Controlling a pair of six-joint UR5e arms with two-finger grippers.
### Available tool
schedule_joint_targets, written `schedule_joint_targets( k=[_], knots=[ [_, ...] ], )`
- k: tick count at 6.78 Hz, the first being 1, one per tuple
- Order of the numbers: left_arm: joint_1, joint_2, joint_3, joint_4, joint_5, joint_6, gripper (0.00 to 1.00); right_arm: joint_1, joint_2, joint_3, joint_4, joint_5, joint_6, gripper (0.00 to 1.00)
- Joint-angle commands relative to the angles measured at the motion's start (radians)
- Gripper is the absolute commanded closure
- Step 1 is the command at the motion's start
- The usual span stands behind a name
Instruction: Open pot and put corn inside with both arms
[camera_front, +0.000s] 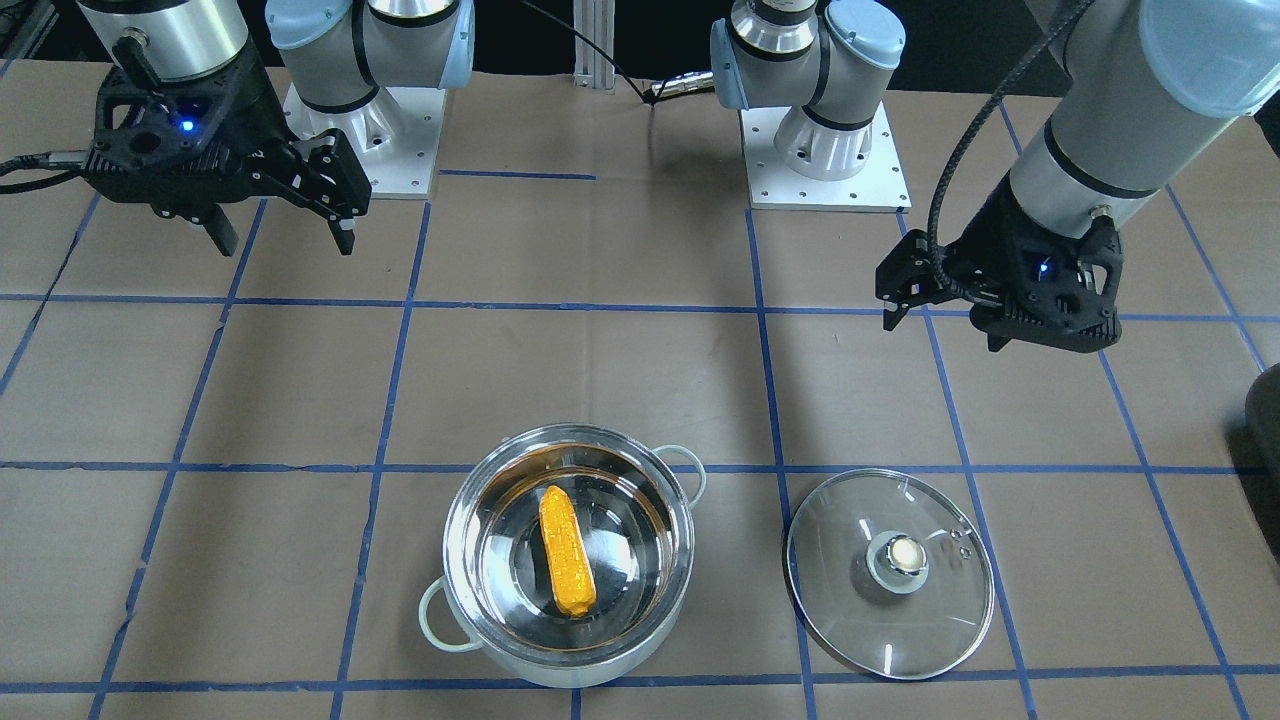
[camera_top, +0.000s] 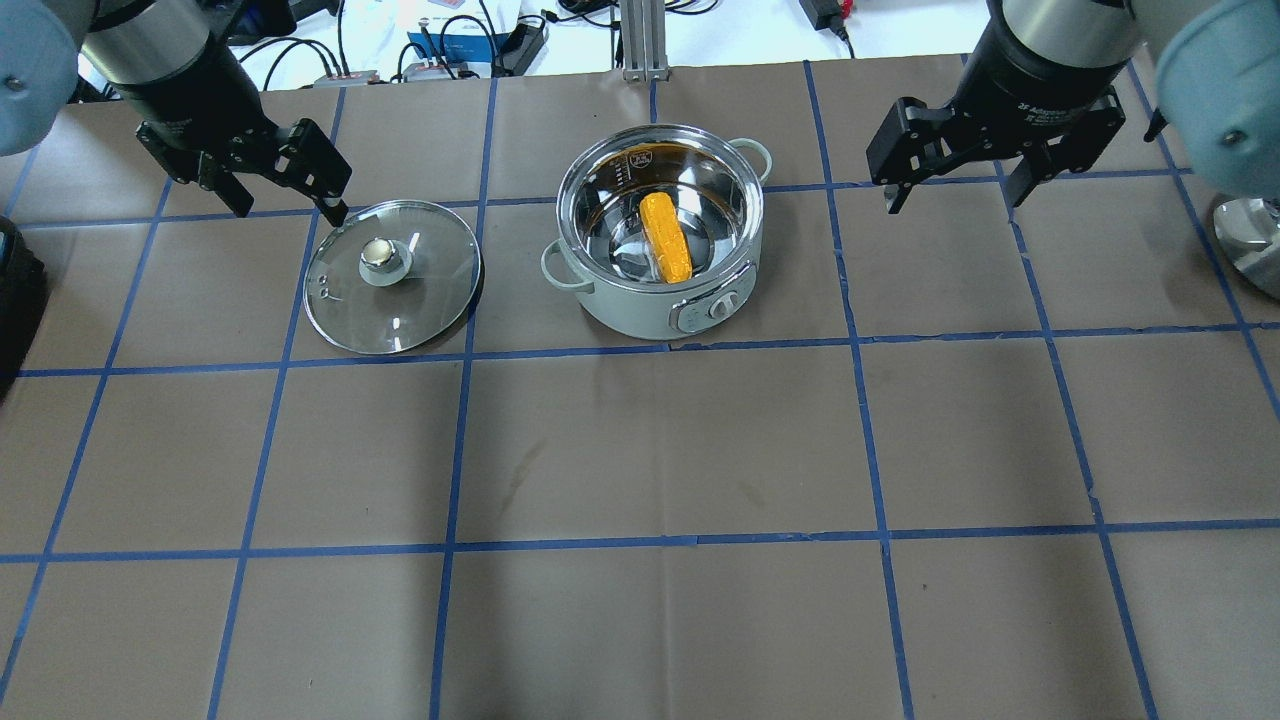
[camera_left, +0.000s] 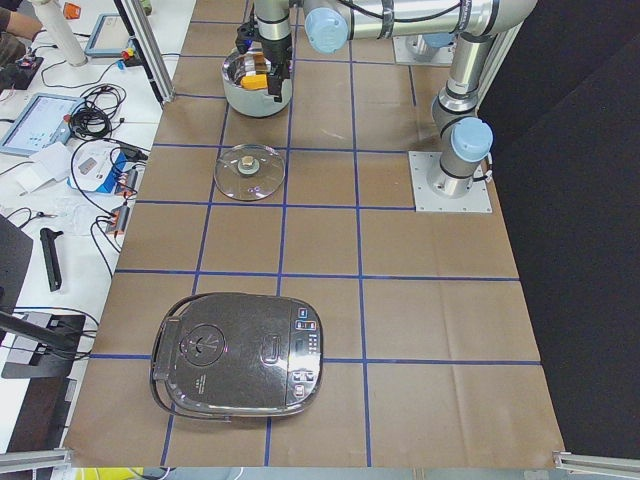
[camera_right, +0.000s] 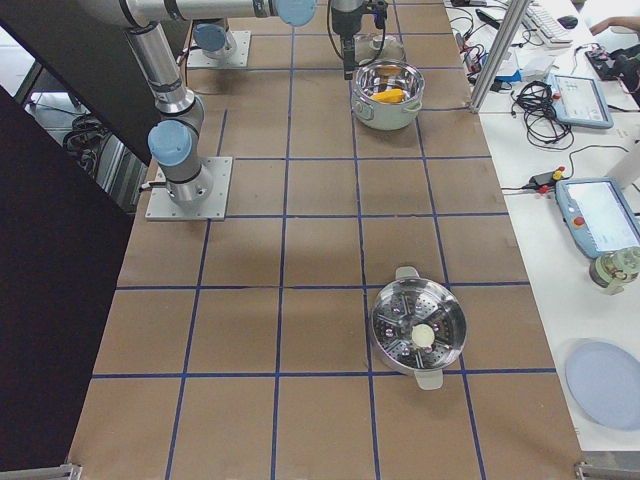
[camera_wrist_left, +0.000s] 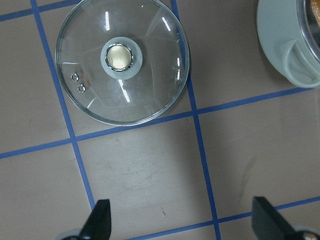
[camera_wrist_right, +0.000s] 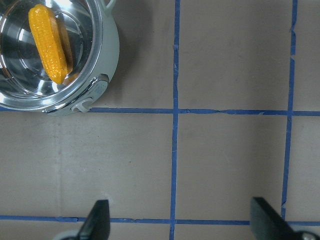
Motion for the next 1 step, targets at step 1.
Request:
schedule_joint_targets(
  k=[1],
  knots=[
    [0.000,-0.001,0.001,0.001,0.000,-0.002,0.00,0.004,0.000,0.002,-0.001,-0.004,0.000,0.00]
  ],
)
